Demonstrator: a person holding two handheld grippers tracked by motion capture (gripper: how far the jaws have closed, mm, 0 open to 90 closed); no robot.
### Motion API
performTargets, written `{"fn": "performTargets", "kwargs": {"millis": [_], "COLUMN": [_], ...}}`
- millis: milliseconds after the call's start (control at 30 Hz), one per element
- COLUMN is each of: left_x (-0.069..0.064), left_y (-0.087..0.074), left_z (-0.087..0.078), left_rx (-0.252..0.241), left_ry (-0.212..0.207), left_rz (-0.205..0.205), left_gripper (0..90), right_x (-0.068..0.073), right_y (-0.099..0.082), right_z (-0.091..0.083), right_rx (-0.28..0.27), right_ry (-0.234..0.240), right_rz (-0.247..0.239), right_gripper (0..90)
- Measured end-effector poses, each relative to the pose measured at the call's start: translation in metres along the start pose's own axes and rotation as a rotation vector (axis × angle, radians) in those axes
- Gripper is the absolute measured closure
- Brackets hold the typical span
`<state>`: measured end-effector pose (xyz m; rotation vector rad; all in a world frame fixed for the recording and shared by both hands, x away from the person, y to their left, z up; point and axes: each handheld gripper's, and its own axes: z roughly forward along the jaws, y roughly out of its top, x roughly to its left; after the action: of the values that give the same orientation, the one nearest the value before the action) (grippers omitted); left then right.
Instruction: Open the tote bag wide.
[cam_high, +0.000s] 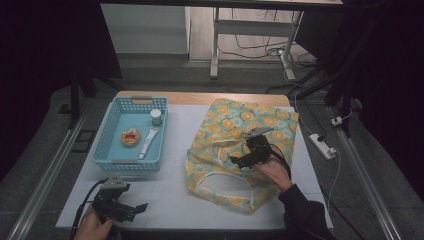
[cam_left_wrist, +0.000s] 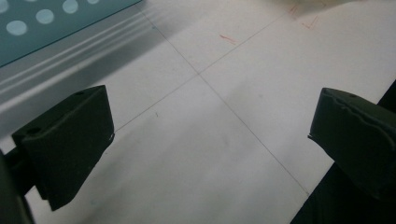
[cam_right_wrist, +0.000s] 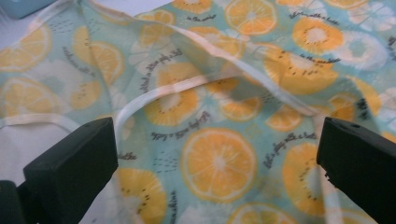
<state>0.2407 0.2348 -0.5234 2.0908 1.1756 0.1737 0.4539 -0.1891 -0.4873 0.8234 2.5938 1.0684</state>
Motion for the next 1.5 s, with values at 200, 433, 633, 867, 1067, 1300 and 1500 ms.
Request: {"fn": "performTargets", "kwargs": {"millis": [200,433,633,867,1067,1300,1500], "left_x": [0.001,0.001,0.002,0.001,0.002,0.001,0.001], "left_y": [0.0,0.0,0.0,0.0,0.001,0.001,0.001], "left_z": [-0.001,0.0,0.0,0.001,0.002,0.003,0.003], "left_rx": [-0.004,-0.001,0.003,0.013,0.017,0.026,0.028], "left_ry": [-0.007,-0.008,-0.009,-0.008,-0.008,-0.005,-0.006], "left_rz": [-0.007,-0.004,-0.006,-0.005,-0.008,-0.006,-0.007], "left_gripper": [0.0,0.1,0.1,0.2,0.3,0.4,0.6], "right_x": [0.01,0.022,0.023,0.018,0.016,0.027,0.029], "right_y": [-0.006,-0.019,-0.026,-0.031,-0.029,-0.026,-0.025], "right_z": [-0.002,0.005,0.018,0.028,0.028,0.023,0.02], "right_rx": [0.015,0.057,0.085,0.091,0.063,0.079,0.098], "right_ry": [0.023,0.019,-0.005,-0.023,-0.018,0.043,0.076], "right_rz": [-0.006,-0.032,-0.041,-0.036,-0.052,-0.112,-0.118], "right_gripper": [0.0,0.0,0.0,5.5,22.0,57.3,85.5]}}
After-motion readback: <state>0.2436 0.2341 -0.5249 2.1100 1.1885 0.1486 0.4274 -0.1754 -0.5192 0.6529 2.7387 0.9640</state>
